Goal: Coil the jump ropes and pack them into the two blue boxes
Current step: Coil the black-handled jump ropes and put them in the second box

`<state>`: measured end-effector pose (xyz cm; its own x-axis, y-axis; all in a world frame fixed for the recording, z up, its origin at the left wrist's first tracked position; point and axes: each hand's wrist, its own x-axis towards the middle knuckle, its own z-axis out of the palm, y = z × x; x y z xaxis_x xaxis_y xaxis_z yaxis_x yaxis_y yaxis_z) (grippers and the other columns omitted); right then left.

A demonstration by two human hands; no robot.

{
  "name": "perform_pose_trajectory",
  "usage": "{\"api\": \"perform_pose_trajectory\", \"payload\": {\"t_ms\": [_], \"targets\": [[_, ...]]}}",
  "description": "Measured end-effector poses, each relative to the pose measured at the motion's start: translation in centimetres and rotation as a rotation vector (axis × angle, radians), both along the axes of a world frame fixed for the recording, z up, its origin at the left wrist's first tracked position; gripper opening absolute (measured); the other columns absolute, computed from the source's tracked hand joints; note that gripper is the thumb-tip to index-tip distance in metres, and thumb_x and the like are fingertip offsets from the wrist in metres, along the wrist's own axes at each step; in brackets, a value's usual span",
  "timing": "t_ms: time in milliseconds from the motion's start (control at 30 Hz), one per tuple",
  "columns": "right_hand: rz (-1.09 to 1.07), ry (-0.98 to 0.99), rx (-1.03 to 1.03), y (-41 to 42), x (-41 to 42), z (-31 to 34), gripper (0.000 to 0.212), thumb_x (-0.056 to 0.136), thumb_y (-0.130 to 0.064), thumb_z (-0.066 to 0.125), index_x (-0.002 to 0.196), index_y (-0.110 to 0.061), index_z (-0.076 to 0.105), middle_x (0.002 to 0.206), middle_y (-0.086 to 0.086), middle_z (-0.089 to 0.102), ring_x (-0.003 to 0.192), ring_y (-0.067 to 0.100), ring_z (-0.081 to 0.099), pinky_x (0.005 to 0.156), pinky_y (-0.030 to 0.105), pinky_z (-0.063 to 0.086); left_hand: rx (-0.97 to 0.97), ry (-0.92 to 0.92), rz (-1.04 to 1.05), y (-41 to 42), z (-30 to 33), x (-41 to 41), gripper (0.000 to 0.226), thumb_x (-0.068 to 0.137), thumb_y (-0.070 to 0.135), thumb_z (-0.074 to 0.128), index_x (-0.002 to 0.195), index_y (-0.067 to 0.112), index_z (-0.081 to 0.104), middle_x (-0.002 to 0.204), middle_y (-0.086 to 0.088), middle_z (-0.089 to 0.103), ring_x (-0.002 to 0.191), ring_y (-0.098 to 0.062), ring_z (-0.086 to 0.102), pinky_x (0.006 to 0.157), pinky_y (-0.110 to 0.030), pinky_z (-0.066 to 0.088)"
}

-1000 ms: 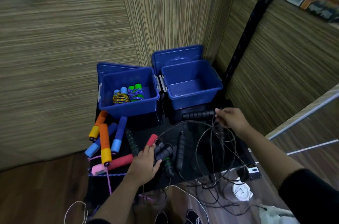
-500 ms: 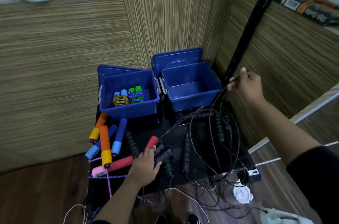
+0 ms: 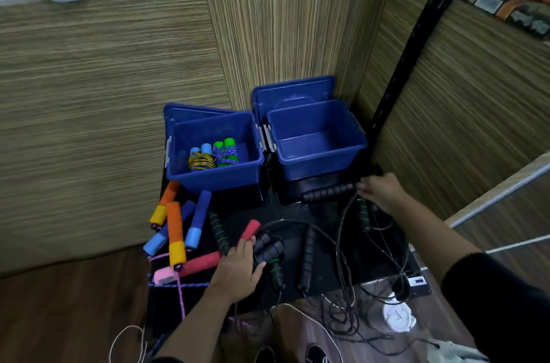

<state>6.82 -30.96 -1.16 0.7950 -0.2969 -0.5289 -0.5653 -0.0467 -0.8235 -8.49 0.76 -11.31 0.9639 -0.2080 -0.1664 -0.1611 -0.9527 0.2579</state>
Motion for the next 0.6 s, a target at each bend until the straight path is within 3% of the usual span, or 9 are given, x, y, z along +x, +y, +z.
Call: {"api": "perform_pose_trajectory", "payload": {"t_ms": [67,133,233,267,333,433,467,533,600], "targets": [[0.066,0.021,-0.248,0.3,-0.5,-1.8,0.008,0.085,-0.003,0.058,0.088,0.002,0.054,0.105,0.017,0.059,0.095,0.03,0.06,0.066,0.027,0.051,0.006,0.008,0.001,-0.1,0.1,0.0,0.079,0.087,0.059,0.017,0.141,0.005,0.037,0.128,-0.008,0.05,0.104,-0.027,0.056,0.085,-0.04,0.051],[0.247,-0.144,-0.536,0.5,-1.7,-2.7,0.035,0.083,-0.004,0.062,0.115,0.005,0.052,0.111,0.01,0.05,0.102,0.029,0.057,0.078,0.025,0.041,0.017,0.021,0.006,-0.2,0.1,0.2,0.082,0.085,0.061,0.013,0.143,0.007,0.033,0.13,-0.006,0.047,0.108,-0.026,0.054,0.088,-0.039,0.049],[0.89,-0.549,-0.73,1.4,-4.1,-3.7,0.031,0.079,-0.001,0.06,0.11,-0.007,0.061,0.115,0.008,0.046,0.104,0.025,0.055,0.099,0.031,0.038,0.031,0.031,0.015,-0.2,0.2,0.3,0.085,0.083,0.063,0.008,0.146,0.008,0.028,0.134,-0.004,0.043,0.112,-0.024,0.051,0.091,-0.037,0.047],[1.143,-0.542,-0.822,1.3,-4.6,-4.7,0.027,0.08,-0.005,0.057,0.106,-0.01,0.064,0.116,0.007,0.046,0.107,0.024,0.054,0.107,0.042,0.033,0.035,0.029,0.015,-0.2,0.2,0.3,0.086,0.083,0.063,0.007,0.146,0.008,0.028,0.134,-0.004,0.043,0.113,-0.024,0.05,0.091,-0.037,0.047],[1.494,-0.302,-0.967,1.4,-5.5,-5.8,0.029,0.085,-0.009,0.05,0.11,-0.014,0.064,0.122,0.003,0.048,0.126,0.022,0.043,0.116,0.058,0.008,0.042,0.031,0.016,-0.3,0.3,0.3,0.086,0.083,0.062,0.008,0.146,0.007,0.028,0.134,-0.005,0.043,0.113,-0.024,0.051,0.09,-0.038,0.048],[1.728,-0.219,-1.169,1.3,-6.0,-6.9,0.041,0.087,-0.011,0.049,0.128,-0.018,0.054,0.138,-0.002,0.046,0.147,0.018,0.005,0.11,0.056,-0.016,0.049,0.029,0.028,-0.4,0.3,0.2,0.086,0.082,0.062,0.007,0.146,0.008,0.028,0.133,-0.004,0.044,0.112,-0.024,0.051,0.088,-0.037,0.048],[1.768,-0.23,-1.227,1.3,-6.0,-6.9,0.044,0.088,-0.015,0.052,0.131,-0.019,0.05,0.139,-0.001,0.047,0.147,0.018,0.003,0.111,0.056,-0.017,0.052,0.033,0.03,-0.4,0.3,0.3,0.087,0.082,0.063,0.006,0.146,0.009,0.027,0.134,-0.003,0.043,0.112,-0.023,0.05,0.089,-0.037,0.048],[1.819,-0.256,-1.299,1.1,-6.0,-6.9,0.043,0.088,-0.024,0.057,0.13,-0.022,0.051,0.131,0.002,0.054,0.142,0.019,0.02,0.116,0.055,-0.008,0.05,0.043,0.027,-0.4,0.4,0.2,0.087,0.081,0.063,0.005,0.146,0.01,0.026,0.135,-0.002,0.041,0.113,-0.022,0.049,0.09,-0.036,0.046],[1.816,-0.434,-1.371,0.8,-5.9,-6.7,0.03,0.076,-0.035,0.072,0.105,-0.03,0.066,0.099,-0.002,0.065,0.113,0.016,0.053,0.114,0.055,0.022,0.037,0.048,0.025,-0.5,0.5,0.2,0.088,0.08,0.063,0.004,0.146,0.01,0.026,0.136,-0.002,0.04,0.113,-0.022,0.049,0.09,-0.035,0.045]]}}
